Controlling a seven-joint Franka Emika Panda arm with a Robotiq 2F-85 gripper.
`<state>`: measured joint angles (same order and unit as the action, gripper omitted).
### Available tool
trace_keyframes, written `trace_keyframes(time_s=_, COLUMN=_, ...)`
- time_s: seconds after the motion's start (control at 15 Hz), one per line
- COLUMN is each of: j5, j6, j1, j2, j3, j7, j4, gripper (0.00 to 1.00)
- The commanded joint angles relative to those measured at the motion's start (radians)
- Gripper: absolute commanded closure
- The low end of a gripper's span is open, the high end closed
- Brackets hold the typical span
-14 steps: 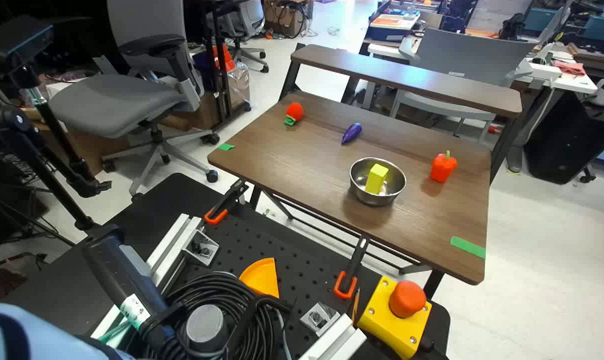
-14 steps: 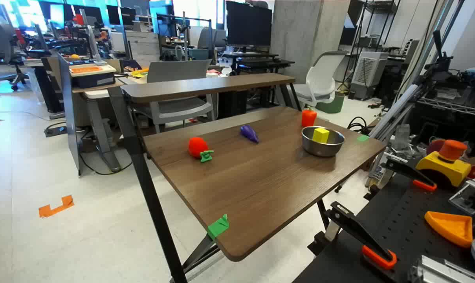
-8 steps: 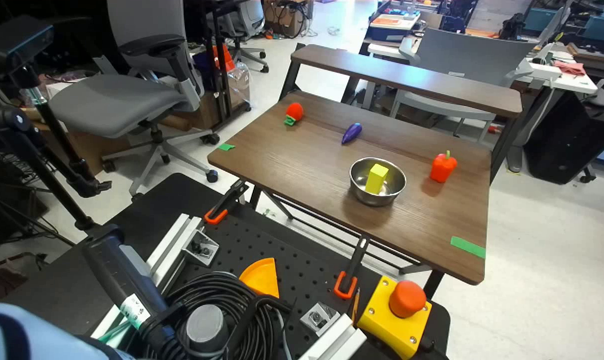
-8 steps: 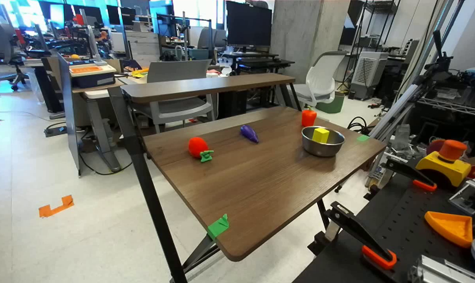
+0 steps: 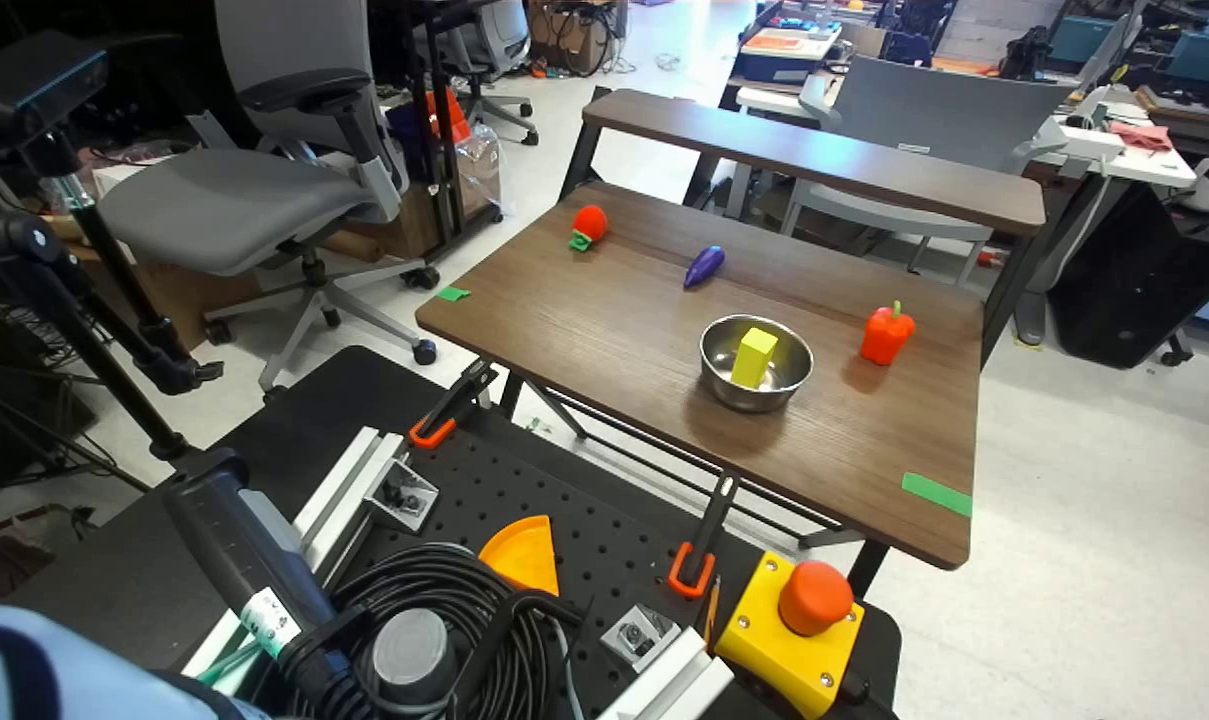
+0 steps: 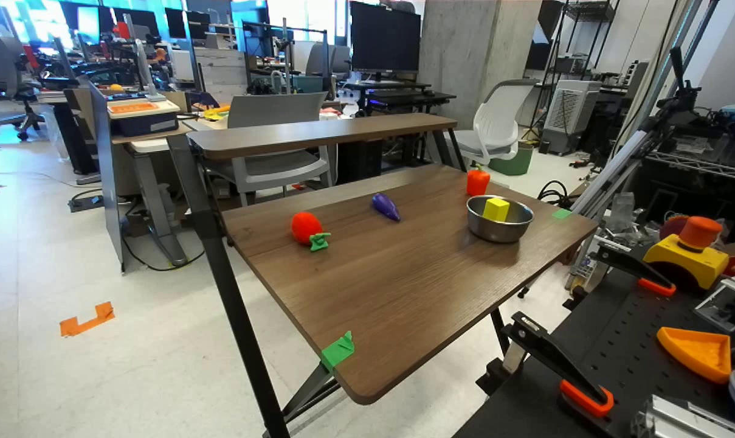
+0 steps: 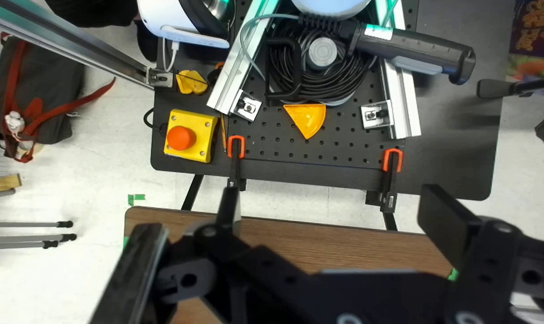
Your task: Put the yellow block on the table.
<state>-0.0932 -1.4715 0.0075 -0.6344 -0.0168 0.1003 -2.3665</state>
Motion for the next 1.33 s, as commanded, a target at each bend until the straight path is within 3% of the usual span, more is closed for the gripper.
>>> trace_keyframes(time_s=0.0, j5=0.018, j6=-0.112, j1=-0.007, j2=0.117, j3=0.034, j7=-0.034, j4=0.029, gripper=0.00)
trace_keyframes(time_s=0.67, j5=0.083, j6=-0.514, j1=-0.052, j2=0.536, j3=0.075, j7=-0.118, j4=0.137, gripper=0.00)
trace_keyframes(time_s=1.27, j5=0.073, j6=-0.739, j1=-0.063, j2=0.798, j3=0.074, j7=-0.124, j4=0.209, gripper=0.00)
